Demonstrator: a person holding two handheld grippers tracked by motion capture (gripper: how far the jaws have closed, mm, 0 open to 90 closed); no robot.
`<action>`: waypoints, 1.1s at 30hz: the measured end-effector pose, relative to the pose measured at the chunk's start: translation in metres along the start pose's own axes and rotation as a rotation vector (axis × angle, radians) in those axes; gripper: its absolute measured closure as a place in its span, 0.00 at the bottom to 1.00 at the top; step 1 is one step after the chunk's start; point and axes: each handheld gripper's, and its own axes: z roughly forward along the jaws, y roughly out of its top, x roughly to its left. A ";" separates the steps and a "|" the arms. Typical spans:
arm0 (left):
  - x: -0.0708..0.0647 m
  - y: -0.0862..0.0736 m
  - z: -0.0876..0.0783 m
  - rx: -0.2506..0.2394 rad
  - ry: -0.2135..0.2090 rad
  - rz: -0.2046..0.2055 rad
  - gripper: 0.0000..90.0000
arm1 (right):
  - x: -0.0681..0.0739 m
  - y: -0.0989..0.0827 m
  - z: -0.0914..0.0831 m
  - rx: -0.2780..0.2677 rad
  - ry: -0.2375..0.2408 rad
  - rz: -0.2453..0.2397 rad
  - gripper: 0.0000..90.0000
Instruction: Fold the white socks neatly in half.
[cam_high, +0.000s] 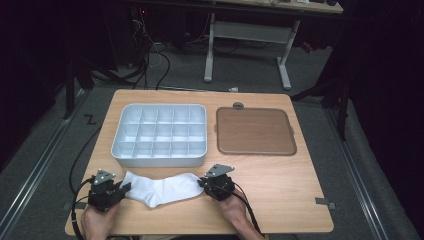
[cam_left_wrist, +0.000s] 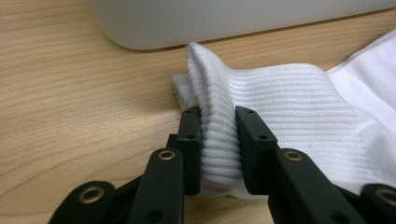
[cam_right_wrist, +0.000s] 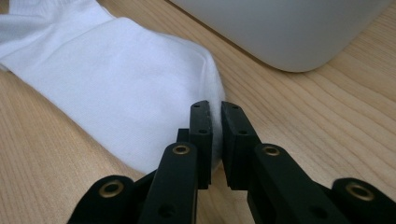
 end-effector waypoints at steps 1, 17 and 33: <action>0.000 0.000 0.000 0.000 0.000 0.000 0.83 | 0.000 0.000 0.000 0.000 0.000 0.000 0.93; -0.017 -0.003 0.002 0.035 -0.081 -0.039 0.87 | -0.011 -0.010 -0.014 -0.008 -0.034 0.028 0.94; -0.047 -0.008 0.011 0.052 -0.156 -0.031 0.87 | -0.028 -0.031 -0.040 -0.017 -0.069 0.068 0.94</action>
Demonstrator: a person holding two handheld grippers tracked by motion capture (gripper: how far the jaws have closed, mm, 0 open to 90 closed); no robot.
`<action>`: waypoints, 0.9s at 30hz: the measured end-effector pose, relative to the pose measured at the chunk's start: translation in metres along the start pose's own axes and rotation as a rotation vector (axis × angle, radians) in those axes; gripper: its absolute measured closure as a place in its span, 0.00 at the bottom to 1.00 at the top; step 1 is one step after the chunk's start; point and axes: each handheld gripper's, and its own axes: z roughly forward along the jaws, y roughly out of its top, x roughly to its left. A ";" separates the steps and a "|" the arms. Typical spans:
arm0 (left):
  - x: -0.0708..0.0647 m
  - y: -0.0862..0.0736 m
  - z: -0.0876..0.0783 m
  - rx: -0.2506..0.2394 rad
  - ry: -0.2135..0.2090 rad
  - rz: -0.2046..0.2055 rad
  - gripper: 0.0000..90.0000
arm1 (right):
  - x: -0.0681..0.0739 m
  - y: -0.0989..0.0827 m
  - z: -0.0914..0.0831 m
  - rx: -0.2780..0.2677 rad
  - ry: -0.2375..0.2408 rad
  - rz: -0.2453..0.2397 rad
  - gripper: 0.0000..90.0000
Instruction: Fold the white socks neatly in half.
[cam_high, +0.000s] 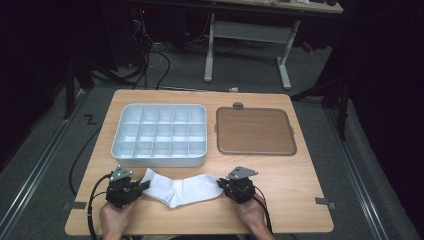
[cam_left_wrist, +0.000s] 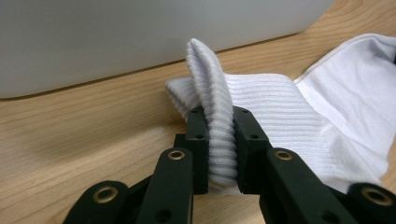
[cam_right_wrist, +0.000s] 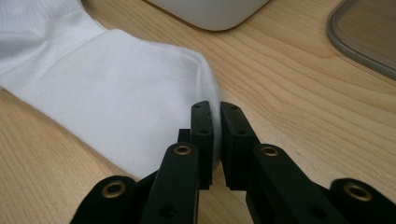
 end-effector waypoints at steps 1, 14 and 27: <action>-0.001 0.000 0.001 0.001 -0.003 -0.001 0.88 | -0.001 -0.001 -0.001 -0.001 -0.004 -0.001 0.94; -0.015 -0.005 0.009 0.021 -0.048 -0.008 0.88 | -0.011 -0.010 -0.015 -0.013 -0.033 0.025 0.94; -0.031 -0.012 0.019 0.032 -0.087 -0.011 0.88 | -0.023 -0.019 -0.030 -0.024 -0.072 0.053 0.94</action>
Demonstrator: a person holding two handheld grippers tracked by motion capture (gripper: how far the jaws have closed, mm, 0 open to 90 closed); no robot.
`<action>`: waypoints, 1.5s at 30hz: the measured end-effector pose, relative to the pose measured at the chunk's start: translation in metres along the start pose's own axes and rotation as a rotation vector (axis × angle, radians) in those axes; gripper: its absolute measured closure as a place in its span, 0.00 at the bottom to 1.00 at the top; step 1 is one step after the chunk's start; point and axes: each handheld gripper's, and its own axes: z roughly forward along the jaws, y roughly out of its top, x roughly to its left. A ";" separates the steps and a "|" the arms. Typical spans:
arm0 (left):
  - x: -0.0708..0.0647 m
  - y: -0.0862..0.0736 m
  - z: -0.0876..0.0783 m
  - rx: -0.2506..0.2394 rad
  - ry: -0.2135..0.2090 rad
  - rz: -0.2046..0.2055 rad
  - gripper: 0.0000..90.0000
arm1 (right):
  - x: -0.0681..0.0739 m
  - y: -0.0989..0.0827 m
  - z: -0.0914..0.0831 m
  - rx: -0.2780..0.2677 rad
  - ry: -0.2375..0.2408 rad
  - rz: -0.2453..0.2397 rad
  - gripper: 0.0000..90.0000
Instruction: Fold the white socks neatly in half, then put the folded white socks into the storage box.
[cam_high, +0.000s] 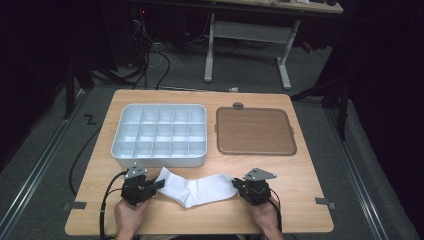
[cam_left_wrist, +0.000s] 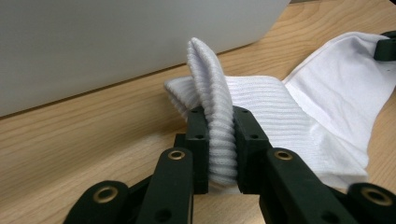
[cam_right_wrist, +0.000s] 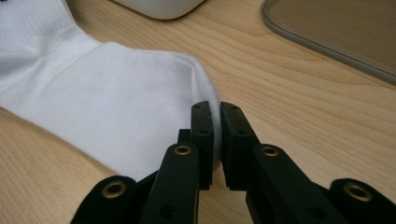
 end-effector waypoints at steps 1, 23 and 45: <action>-0.001 -0.001 0.001 0.003 -0.003 0.001 0.88 | -0.001 -0.001 -0.001 0.000 -0.003 -0.001 0.94; -0.019 -0.014 0.021 0.032 -0.046 -0.006 0.87 | -0.022 -0.018 -0.017 -0.004 -0.078 0.062 0.94; -0.021 -0.024 0.034 0.048 -0.025 0.041 0.84 | -0.035 -0.027 -0.016 0.008 -0.076 0.106 0.93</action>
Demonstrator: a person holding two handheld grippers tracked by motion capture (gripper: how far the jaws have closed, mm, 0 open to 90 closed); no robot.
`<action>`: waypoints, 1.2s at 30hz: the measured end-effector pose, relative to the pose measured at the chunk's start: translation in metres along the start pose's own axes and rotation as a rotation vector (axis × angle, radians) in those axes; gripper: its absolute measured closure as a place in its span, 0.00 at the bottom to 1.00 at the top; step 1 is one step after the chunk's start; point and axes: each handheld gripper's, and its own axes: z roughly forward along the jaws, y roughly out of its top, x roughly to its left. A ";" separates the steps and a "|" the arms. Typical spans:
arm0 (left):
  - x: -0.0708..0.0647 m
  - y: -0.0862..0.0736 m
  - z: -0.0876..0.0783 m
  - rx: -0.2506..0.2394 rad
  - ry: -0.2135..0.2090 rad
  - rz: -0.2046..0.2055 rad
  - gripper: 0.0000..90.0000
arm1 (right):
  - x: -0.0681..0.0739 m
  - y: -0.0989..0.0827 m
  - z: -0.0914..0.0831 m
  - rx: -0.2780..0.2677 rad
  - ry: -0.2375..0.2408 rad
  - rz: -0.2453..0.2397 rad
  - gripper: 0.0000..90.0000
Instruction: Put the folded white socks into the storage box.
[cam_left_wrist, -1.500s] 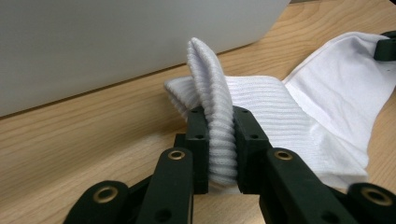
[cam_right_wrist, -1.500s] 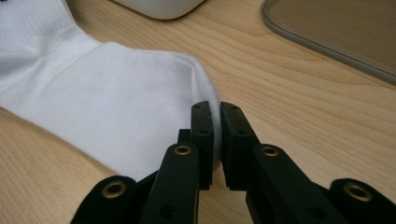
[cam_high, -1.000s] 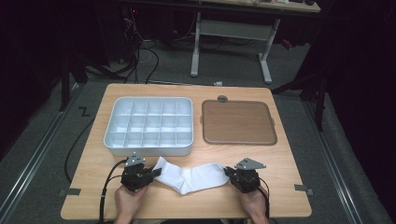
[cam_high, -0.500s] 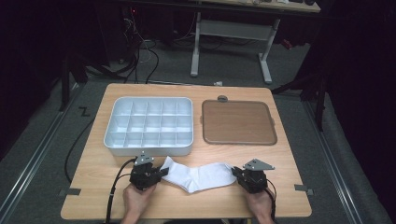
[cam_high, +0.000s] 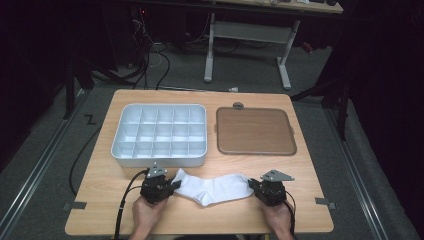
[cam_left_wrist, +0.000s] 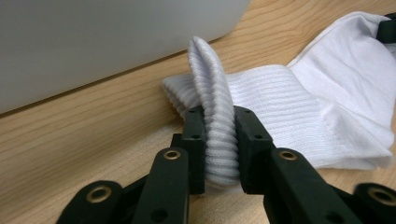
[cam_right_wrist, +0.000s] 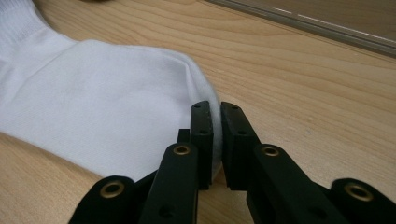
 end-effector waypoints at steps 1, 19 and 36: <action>0.000 0.000 0.000 -0.004 0.004 -0.001 0.82 | 0.000 0.000 0.001 0.004 0.004 0.002 0.92; -0.001 0.005 -0.014 -0.029 0.059 -0.051 0.54 | 0.012 0.021 -0.024 -0.114 0.039 -0.022 0.75; -0.001 -0.006 -0.012 -0.022 0.091 -0.018 0.65 | 0.085 0.040 0.016 -0.038 0.274 -0.175 0.88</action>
